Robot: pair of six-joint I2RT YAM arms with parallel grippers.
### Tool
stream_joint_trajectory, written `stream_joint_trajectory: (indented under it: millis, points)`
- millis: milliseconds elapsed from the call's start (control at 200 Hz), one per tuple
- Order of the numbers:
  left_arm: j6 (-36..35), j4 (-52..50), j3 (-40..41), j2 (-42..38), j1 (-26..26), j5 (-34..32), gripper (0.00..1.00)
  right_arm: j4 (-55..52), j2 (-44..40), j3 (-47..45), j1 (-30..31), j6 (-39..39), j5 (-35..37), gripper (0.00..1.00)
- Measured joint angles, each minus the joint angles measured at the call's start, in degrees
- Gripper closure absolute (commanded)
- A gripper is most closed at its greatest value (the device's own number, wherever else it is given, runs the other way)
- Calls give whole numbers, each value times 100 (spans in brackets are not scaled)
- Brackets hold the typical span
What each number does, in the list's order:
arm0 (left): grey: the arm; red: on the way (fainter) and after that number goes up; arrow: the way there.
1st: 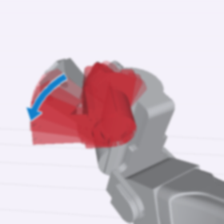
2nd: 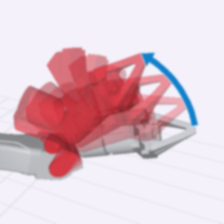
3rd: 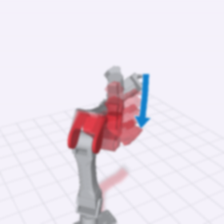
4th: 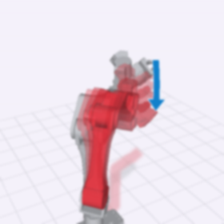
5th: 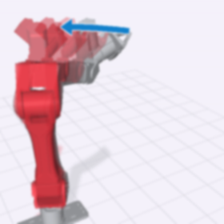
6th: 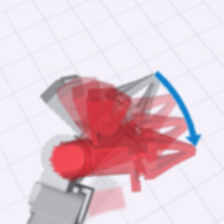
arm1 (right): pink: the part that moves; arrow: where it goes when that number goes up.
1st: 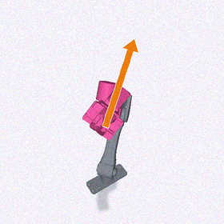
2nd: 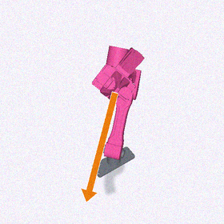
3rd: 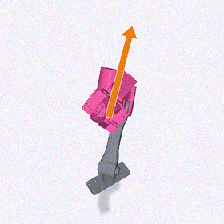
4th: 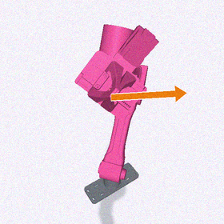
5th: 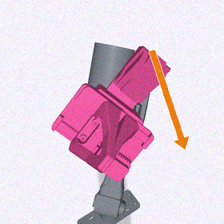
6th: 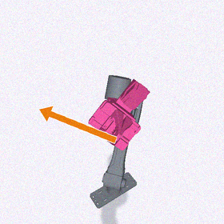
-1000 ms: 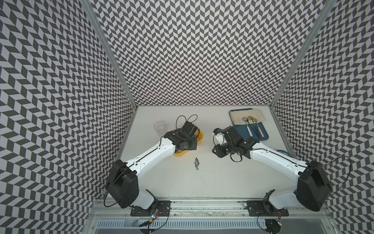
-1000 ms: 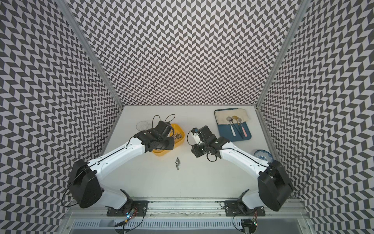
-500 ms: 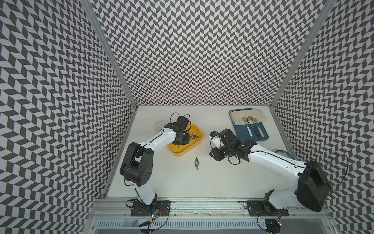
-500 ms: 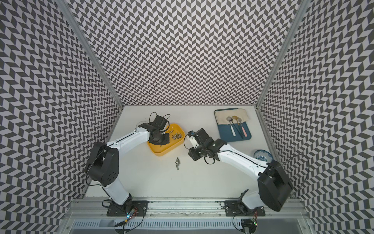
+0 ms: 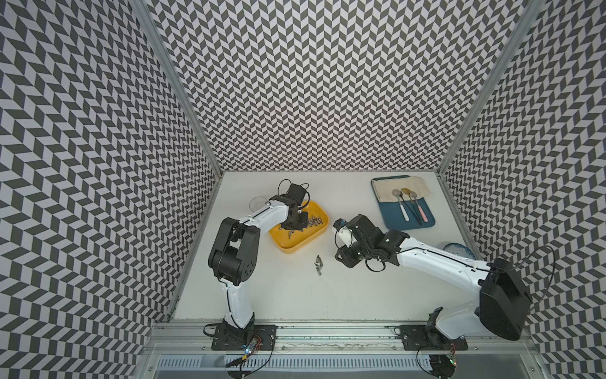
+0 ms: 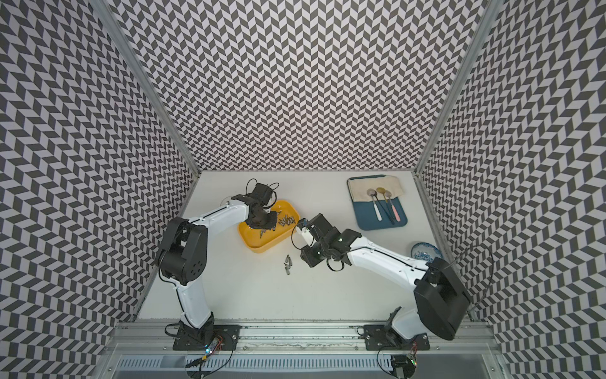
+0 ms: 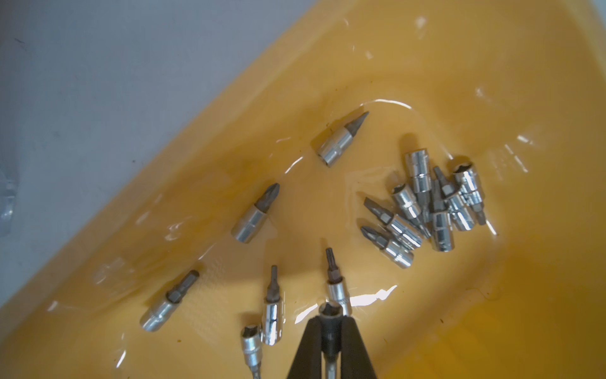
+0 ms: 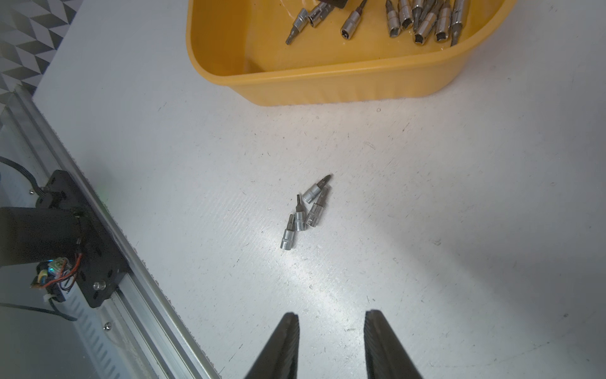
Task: Put the bit on the desktop into the storage box
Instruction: Place the screwdriver bit in the storage box.
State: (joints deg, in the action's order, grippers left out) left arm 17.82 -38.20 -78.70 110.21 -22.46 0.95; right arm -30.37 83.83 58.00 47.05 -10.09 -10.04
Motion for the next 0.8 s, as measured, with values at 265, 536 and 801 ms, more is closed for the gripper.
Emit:
stream_joint_trajectory:
  millis: [265,536,801]
  points:
    - [-24,94,-24,229,50,46,100,0,127,-2,81,22,13,63]
    - [-24,175,-33,332,74,94,99,31,291,-96,361,111,-35,63]
    - [-7,212,-31,343,74,109,80,116,575,-94,577,127,-50,63]
